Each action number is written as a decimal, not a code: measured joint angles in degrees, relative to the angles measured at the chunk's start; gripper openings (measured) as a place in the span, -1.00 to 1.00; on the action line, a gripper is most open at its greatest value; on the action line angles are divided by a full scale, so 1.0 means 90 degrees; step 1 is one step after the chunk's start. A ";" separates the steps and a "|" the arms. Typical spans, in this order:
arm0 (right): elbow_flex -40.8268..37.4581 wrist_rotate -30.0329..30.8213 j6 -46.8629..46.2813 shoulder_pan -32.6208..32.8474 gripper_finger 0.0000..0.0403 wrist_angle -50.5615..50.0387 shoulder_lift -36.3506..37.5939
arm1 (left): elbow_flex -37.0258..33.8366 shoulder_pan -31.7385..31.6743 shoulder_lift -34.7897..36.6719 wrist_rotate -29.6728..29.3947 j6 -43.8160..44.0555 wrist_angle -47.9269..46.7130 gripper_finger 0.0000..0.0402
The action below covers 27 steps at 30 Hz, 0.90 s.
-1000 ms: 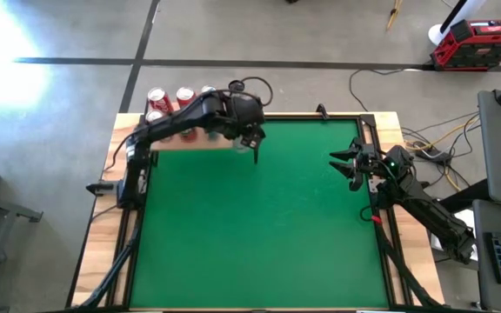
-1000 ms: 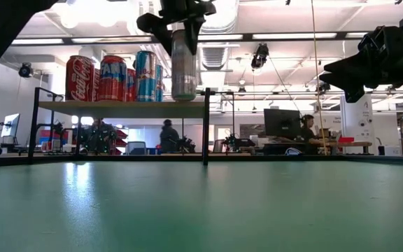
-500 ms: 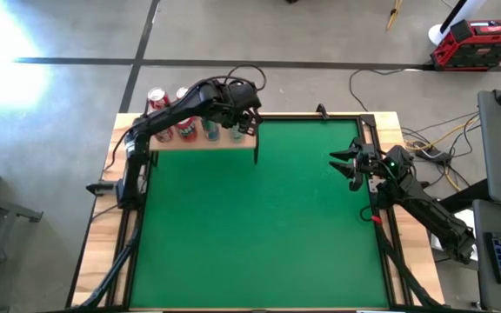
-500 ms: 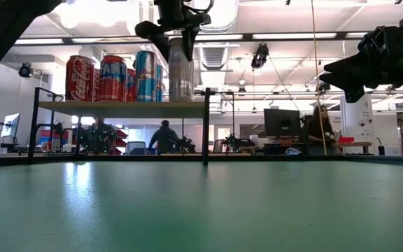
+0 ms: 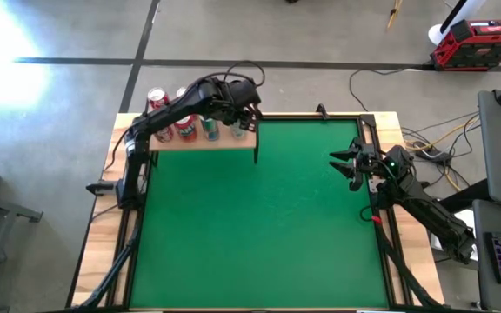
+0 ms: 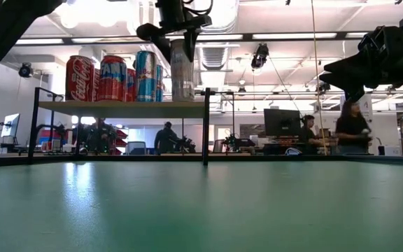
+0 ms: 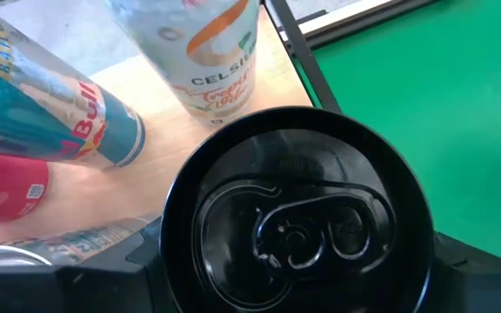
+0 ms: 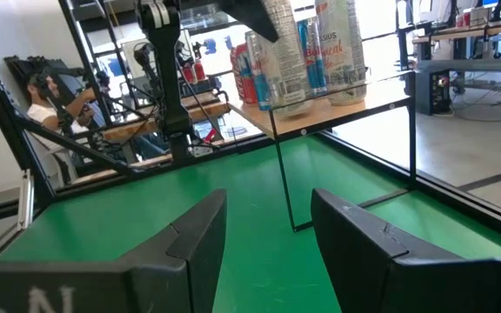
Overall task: Place canned beverage on shelf
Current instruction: Put the white soda aligned with the other white soda can can on the shelf
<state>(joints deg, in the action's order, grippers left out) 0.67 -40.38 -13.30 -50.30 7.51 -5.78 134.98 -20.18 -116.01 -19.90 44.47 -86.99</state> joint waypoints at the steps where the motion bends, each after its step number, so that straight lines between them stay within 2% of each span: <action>1: -0.0002 0.0000 0.0000 0.0002 -0.20 0.0000 0.0000 | 0.0000 -0.0010 -0.0002 0.0000 0.0000 0.0002 0.27; 27: 0.0000 0.0000 0.0000 0.0002 -0.20 0.0000 0.0000 | -0.0112 -0.0014 -0.0009 0.0000 0.0002 -0.0098 0.27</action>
<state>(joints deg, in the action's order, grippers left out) 0.67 -40.38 -13.30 -50.28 7.51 -5.78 133.97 -20.31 -116.09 -19.90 44.49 -87.88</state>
